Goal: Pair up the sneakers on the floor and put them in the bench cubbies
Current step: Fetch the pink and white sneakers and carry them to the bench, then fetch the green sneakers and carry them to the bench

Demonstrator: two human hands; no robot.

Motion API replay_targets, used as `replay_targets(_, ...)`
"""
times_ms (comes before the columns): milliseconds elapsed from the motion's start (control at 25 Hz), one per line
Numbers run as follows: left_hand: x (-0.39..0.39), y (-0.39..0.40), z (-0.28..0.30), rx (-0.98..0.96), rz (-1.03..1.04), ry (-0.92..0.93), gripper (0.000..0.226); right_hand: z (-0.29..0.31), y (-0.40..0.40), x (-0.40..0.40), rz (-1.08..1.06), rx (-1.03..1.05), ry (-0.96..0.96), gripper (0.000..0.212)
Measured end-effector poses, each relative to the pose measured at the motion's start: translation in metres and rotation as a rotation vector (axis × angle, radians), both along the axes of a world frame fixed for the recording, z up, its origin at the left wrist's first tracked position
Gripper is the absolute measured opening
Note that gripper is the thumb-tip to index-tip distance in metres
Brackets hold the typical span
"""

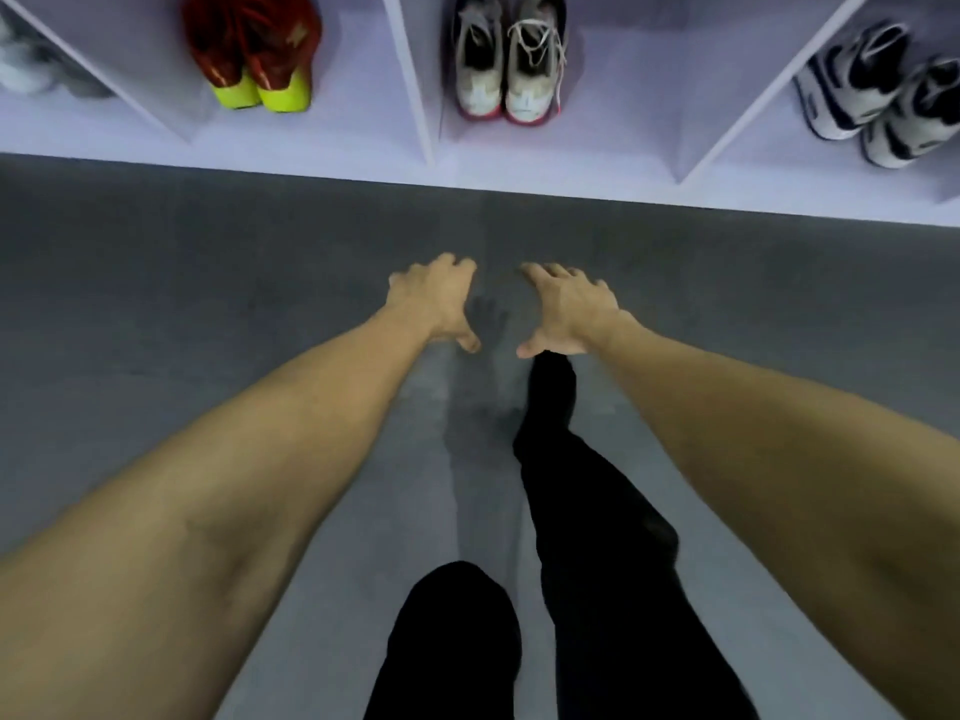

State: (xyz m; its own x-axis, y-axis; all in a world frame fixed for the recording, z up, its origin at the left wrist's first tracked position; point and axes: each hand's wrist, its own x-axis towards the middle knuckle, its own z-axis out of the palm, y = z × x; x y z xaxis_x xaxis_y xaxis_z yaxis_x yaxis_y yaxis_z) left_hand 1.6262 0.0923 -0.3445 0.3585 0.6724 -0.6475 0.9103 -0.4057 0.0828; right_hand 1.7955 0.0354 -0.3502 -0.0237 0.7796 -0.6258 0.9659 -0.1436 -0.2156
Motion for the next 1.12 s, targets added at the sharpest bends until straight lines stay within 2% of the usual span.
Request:
replay_targets(200, -0.051, -0.100, 0.174, -0.013, 0.005, -0.015, 0.102, 0.169, -0.109, -0.039, -0.023, -0.004, 0.031, 0.110)
replay_targets(360, -0.082, -0.165, 0.314, 0.047, 0.011, -0.077, 0.102, 0.303, -0.177, -0.068, -0.060, 0.028, 0.049, 0.111)
replay_targets(520, -0.110, -0.221, 0.405, 0.101, 0.085, -0.105, 0.099, 0.391, -0.224, -0.086, -0.080, 0.098, 0.083, 0.109)
replay_targets(680, -0.140, -0.277, 0.443, 0.144, 0.217, -0.127, 0.098, 0.436, -0.261, -0.100, -0.055, 0.142, 0.084, 0.103)
replay_targets(960, -0.183, -0.368, 0.438, -0.004, 0.467, -0.103, 0.096, 0.434, -0.311, -0.118, 0.090, 0.009, 0.141, 0.077)
replay_targets(1120, -0.212, -0.405, 0.430, -0.085, 0.686, -0.194, 0.089, 0.433, -0.316, -0.141, 0.185, -0.057, 0.210, 0.070)
